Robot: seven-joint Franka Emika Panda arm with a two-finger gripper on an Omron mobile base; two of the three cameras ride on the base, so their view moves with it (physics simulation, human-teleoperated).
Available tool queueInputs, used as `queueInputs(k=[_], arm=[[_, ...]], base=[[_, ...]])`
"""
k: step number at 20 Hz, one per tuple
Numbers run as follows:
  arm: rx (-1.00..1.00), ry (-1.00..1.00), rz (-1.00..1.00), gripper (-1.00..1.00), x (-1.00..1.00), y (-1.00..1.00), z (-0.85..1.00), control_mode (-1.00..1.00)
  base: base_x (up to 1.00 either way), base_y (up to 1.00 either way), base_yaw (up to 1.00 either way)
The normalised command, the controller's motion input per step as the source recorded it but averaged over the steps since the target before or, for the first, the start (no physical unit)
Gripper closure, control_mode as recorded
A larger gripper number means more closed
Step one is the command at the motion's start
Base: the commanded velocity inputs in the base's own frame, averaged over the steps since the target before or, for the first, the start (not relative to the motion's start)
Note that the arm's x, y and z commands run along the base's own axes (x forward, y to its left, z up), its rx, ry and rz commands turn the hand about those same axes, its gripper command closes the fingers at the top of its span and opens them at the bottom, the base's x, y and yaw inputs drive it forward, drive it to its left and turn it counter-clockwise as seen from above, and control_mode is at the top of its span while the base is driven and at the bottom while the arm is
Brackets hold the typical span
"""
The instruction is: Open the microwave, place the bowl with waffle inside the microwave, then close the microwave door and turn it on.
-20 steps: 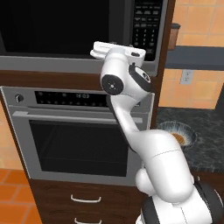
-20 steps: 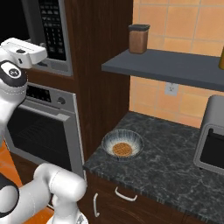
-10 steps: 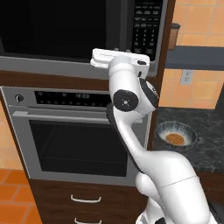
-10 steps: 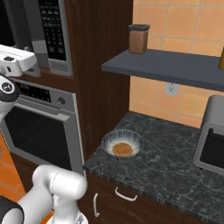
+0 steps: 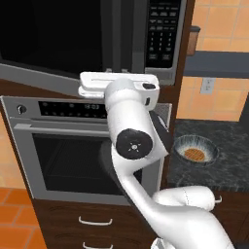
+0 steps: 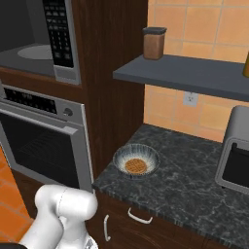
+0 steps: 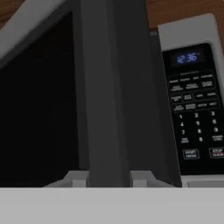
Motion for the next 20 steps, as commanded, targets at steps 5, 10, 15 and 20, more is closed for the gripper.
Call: queueInputs(k=[5, 10, 15, 20], arm=[[0.08, 0.07, 0.04, -1.00, -0.79, 0.34, -0.20, -1.00], [0.48, 0.00, 0.04, -1.00, -0.86, -0.82, 0.20, -1.00], [0.62, 0.01, 0.22, -1.00, -0.53, -0.93, 0.08, -1.00], [0.58, 0.00, 0.35, -1.00, -0.76, -0.61, 0.10, -1.00]], base=[[0.00, 0.00, 0.00], [0.00, 0.00, 0.00], [0.00, 0.00, 0.00], [0.00, 0.00, 0.00]])
